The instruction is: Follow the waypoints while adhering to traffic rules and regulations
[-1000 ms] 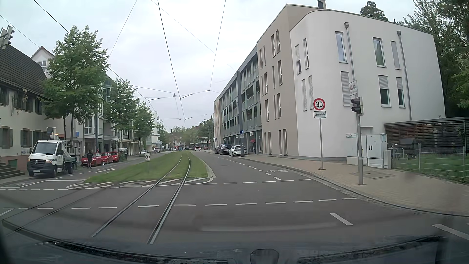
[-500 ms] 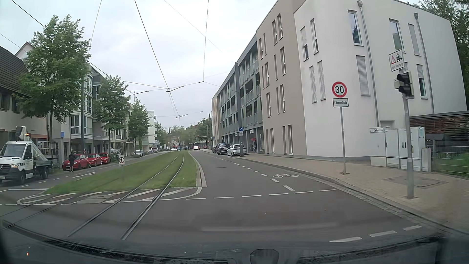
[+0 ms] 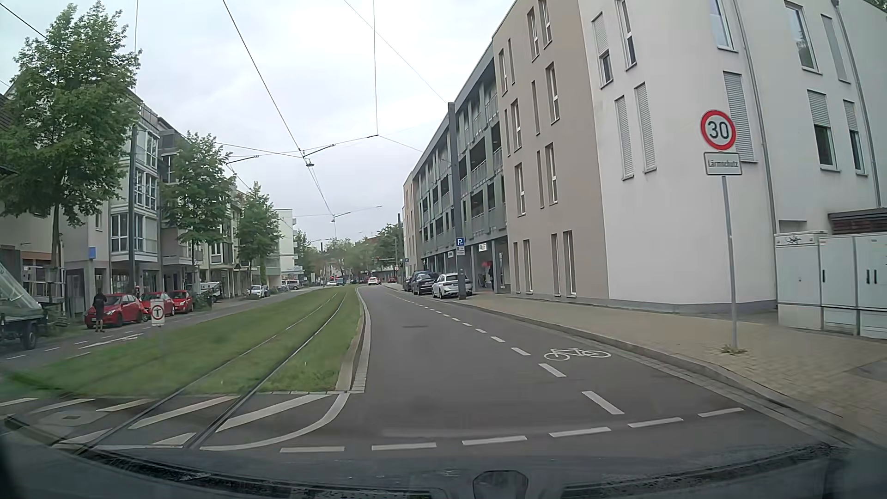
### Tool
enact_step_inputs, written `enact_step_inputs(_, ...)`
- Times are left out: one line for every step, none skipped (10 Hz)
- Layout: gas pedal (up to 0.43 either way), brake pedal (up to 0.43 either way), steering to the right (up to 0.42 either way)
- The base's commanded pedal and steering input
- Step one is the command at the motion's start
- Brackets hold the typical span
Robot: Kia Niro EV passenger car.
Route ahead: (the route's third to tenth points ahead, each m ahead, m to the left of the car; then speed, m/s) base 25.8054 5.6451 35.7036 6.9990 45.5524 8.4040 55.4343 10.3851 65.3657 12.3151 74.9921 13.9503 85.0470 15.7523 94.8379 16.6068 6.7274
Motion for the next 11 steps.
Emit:
enact_step_inputs(0.059, 0.000, -0.021)
enact_step_inputs(0.059, 0.000, -0.026)
enact_step_inputs(0.059, 0.000, -0.031)
enact_step_inputs(0.059, 0.000, -0.039)
enact_step_inputs(0.059, 0.000, -0.049)
enact_step_inputs(0.059, 0.000, -0.057)
enact_step_inputs(0.059, 0.000, -0.061)
enact_step_inputs(0.059, 0.000, -0.060)
enact_step_inputs(0.059, 0.000, -0.057)
enact_step_inputs(0.059, 0.000, -0.057)
enact_step_inputs(0.059, 0.000, -0.057)
